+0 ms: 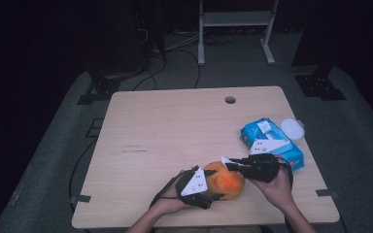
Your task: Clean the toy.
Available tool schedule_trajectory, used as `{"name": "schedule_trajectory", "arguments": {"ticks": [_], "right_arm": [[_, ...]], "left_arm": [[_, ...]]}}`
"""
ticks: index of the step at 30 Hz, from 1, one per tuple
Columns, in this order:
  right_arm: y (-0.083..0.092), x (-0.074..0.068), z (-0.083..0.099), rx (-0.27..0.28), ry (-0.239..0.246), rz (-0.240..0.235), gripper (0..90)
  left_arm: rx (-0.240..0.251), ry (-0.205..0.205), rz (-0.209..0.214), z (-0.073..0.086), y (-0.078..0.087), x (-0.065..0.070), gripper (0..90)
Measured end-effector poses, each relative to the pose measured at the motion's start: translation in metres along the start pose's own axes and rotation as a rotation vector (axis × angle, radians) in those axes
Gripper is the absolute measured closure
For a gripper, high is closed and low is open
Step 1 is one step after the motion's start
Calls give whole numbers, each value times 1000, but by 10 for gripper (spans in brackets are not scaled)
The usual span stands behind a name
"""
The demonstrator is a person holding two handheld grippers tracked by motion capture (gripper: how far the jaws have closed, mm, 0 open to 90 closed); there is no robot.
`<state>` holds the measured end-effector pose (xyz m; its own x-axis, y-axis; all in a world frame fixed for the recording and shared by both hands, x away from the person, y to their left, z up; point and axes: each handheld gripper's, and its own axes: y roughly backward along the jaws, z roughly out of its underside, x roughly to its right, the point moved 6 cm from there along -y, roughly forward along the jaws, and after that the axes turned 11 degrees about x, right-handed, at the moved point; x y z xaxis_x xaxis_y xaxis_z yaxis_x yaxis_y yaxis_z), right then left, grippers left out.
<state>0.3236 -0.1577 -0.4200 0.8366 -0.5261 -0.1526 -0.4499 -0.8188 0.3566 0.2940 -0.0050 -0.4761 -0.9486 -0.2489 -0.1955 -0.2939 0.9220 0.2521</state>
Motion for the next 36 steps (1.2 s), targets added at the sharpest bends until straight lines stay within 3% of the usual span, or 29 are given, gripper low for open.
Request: {"name": "schedule_trajectory", "arguments": {"ticks": [3,8,13,15,22,26,29,31,33,36], "right_arm": [[7,15,6,9,-41,29,800],[17,29,10,25,-87,48,800],[17,18,4,50,-83,-7,800],[16,19,4,50,-81,-9,800],[23,40,15,45,-144,40,800],[22,27,4,76,-122,-1,800],[14,17,4,45,-73,-13,800],[14,20,6,47,-93,-18,800],[17,29,10,37,-101,19,800],[21,31,11,45,-116,25,799]], "left_arm": [[10,36,-5,1,1,-4,299],[25,82,-3,4,6,-11,299],[41,136,-14,6,9,-19,299],[41,138,-15,6,9,-19,299],[45,161,-22,7,10,-22,297],[54,180,-21,7,9,-24,297],[58,194,-21,7,10,-25,296],[62,207,-24,7,11,-26,294],[65,221,-26,7,11,-28,289],[66,229,-31,7,10,-28,289]]}}
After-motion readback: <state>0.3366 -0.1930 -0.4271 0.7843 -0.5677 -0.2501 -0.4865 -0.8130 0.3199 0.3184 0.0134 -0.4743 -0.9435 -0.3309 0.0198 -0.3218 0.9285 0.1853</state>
